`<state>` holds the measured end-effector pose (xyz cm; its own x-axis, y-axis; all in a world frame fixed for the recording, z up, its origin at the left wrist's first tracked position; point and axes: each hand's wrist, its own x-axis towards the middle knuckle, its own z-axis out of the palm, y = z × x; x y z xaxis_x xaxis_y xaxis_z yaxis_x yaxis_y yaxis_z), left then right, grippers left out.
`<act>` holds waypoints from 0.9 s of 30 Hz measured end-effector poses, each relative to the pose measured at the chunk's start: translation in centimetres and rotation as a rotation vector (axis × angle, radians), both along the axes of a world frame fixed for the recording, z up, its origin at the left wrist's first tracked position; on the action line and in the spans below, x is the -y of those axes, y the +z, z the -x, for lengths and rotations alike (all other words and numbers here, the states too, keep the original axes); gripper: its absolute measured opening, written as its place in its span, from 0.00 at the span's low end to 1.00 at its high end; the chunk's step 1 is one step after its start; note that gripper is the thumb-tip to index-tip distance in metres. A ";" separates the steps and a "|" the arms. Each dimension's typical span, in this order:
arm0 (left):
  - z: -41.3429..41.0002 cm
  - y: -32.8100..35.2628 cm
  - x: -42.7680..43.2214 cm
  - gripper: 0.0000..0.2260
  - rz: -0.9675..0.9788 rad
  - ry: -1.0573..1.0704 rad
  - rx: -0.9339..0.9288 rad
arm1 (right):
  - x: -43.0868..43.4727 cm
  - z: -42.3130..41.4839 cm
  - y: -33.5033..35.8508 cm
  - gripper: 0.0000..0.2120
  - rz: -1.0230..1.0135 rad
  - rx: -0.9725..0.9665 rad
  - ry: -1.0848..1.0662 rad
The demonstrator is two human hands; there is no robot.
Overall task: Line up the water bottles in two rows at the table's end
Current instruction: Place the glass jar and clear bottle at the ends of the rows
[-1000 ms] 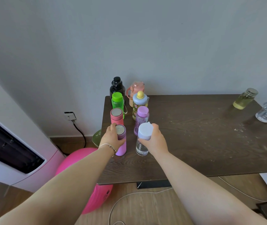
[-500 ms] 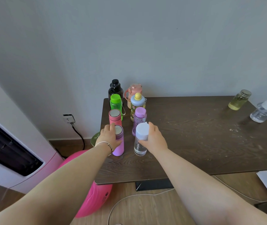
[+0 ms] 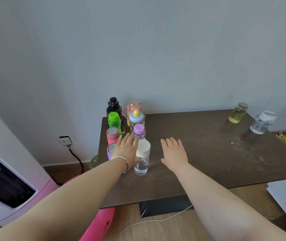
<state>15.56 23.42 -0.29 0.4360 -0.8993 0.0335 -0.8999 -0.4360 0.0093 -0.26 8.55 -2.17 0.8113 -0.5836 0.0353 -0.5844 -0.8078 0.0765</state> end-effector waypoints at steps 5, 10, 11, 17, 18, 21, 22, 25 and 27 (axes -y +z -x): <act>2.9 0.5 3.2 0.40 -0.075 -0.024 0.042 | 2.8 3.3 0.7 0.38 -0.001 0.013 -0.059; 6.8 1.4 8.4 0.39 -0.092 -0.027 0.041 | 7.0 8.6 1.6 0.37 -0.028 0.053 -0.117; 7.9 1.4 9.6 0.39 -0.103 -0.032 0.035 | 8.1 10.0 1.7 0.37 -0.035 0.057 -0.130; 15.7 1.0 17.4 0.38 -0.120 -0.081 0.068 | 15.3 19.6 3.2 0.36 -0.055 0.107 -0.196; 17.0 1.0 18.8 0.38 -0.118 -0.089 0.071 | 16.5 21.2 3.5 0.36 -0.055 0.118 -0.214; 20.7 1.3 22.7 0.38 -0.116 -0.115 0.086 | 19.6 26.0 4.2 0.36 -0.049 0.141 -0.251; 21.9 1.4 23.9 0.38 -0.116 -0.125 0.096 | 20.5 27.6 4.3 0.35 -0.044 0.144 -0.260; 24.9 1.5 27.1 0.37 -0.116 -0.152 0.116 | 22.9 31.6 4.3 0.36 -0.041 0.141 -0.297; 26.6 1.4 28.9 0.37 -0.126 -0.167 0.126 | 24.3 33.7 4.1 0.36 -0.043 0.132 -0.322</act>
